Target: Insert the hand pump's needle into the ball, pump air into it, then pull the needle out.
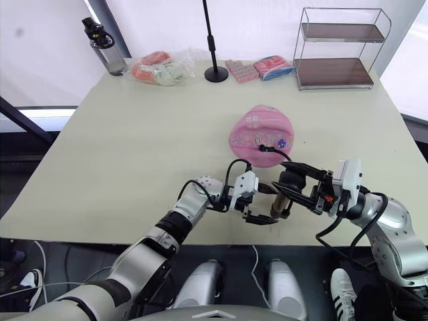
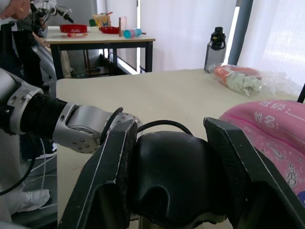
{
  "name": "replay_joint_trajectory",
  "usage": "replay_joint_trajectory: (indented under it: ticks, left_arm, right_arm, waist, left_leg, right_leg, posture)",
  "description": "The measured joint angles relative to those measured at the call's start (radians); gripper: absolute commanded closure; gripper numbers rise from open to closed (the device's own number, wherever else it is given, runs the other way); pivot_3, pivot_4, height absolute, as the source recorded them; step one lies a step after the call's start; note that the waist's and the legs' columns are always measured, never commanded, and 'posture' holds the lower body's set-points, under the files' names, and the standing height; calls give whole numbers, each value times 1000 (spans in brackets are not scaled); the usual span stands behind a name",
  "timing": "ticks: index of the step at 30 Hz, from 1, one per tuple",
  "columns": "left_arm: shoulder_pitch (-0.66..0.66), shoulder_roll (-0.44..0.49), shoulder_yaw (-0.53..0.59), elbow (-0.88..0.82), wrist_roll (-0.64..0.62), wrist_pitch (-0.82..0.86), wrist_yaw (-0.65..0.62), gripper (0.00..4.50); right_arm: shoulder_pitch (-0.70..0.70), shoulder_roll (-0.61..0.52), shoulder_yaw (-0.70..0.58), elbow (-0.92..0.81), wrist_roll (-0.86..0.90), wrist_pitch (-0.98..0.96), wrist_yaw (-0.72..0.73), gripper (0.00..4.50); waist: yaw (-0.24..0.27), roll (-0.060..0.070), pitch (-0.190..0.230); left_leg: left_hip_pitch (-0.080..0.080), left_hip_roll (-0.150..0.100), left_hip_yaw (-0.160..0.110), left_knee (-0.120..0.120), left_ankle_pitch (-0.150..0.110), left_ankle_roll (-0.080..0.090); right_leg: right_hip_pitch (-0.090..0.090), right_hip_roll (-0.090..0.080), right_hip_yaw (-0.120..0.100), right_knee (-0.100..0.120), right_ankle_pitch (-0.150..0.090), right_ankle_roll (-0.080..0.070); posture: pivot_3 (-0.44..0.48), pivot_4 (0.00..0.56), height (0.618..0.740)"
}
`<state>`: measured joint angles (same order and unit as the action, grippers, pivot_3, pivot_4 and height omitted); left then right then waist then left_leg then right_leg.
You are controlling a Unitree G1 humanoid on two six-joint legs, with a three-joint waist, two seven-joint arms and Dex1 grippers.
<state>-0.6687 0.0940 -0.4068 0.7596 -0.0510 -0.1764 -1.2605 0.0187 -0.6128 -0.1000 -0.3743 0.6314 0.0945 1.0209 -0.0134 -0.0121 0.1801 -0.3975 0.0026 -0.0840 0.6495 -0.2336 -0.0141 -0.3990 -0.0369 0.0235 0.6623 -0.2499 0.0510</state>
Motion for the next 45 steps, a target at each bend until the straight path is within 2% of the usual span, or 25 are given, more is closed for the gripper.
replay_joint_trajectory:
  ticks: [10,19,22,26,27,28,29,40,45]
  left_arm:
    - [-43,-37,-18,92,72,-36,-11,30]
    - [-32,-73,-34,122,129,-21,47,30]
    - [-30,-82,-34,124,134,-14,64,816]
    - [-30,-83,-34,125,145,-12,70,2349]
    - [-29,-84,-34,125,147,-12,72,2503]
    - [-27,-85,-34,125,149,-12,79,3088]
    - [-26,-85,-34,125,150,-16,81,3443]
    - [16,-96,-31,103,165,-29,130,3501]
    - [24,-87,-35,104,171,-49,146,3502]
  right_arm:
    - [-8,4,-1,79,-17,-66,71,2772]
    - [-17,12,-1,103,-18,-85,87,2772]
    - [-21,14,-1,109,-17,-86,88,2772]
    - [-21,17,-1,114,-18,-94,89,2772]
    - [-21,17,-1,114,-18,-95,89,2772]
    - [-21,16,-1,114,-18,-97,89,2772]
    - [-22,17,-1,114,-18,-99,88,2772]
    - [-23,5,-7,107,-18,-86,79,2772]
    - [-19,-30,-47,49,25,-23,59,2772]
  waist:
    - [0,0,0]
    - [0,0,0]
    - [0,0,0]
    - [0,0,0]
    - [0,0,0]
    - [0,0,0]
    - [0,0,0]
    - [4,0,-1]
    - [6,0,-1]
  left_leg:
    - [0,0,0,1,0,0]
    - [1,0,0,1,0,0]
    - [1,0,0,1,0,0]
    - [1,0,0,2,0,0]
    - [1,0,0,2,0,0]
    - [1,0,0,2,0,0]
    - [1,0,0,2,0,0]
    - [3,0,0,3,0,0]
    - [3,-1,0,3,0,0]
  right_leg:
    - [0,0,0,0,0,0]
    - [1,0,0,1,0,1]
    - [1,0,0,1,1,1]
    - [1,0,0,1,1,1]
    - [1,0,0,1,1,1]
    - [1,0,0,1,1,1]
    - [1,0,0,1,1,1]
    - [4,0,0,1,1,1]
    - [4,-1,0,0,1,2]
  posture:
    - [0,150,731]
    - [0,150,731]
    - [0,150,731]
    - [0,150,731]
    - [0,150,731]
    - [0,150,731]
    - [0,150,731]
    - [0,150,731]
    - [0,150,731]
